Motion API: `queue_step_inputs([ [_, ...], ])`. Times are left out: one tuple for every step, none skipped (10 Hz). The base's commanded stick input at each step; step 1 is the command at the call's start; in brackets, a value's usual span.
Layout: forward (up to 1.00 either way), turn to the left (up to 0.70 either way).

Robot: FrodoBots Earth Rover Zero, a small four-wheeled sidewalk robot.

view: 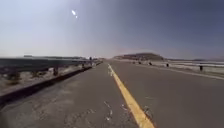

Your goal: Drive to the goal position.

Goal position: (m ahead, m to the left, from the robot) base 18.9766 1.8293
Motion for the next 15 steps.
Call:
queue_step_inputs([
  [0.50, 0.00],
  [0.50, 0.00],
  [0.50, 0.00],
  [0.50, 0.00],
  [0.50, 0.00],
  [0.50, 0.00],
  [0.50, 0.00],
  [0.50, 0.00],
  [0.50, 0.00],
  [0.50, 0.00],
  [0.50, 0.00],
  [0.50, 0.00],
  [0.50, 0.00],
  [0.50, 0.00],
  [0.50, 0.00],
])
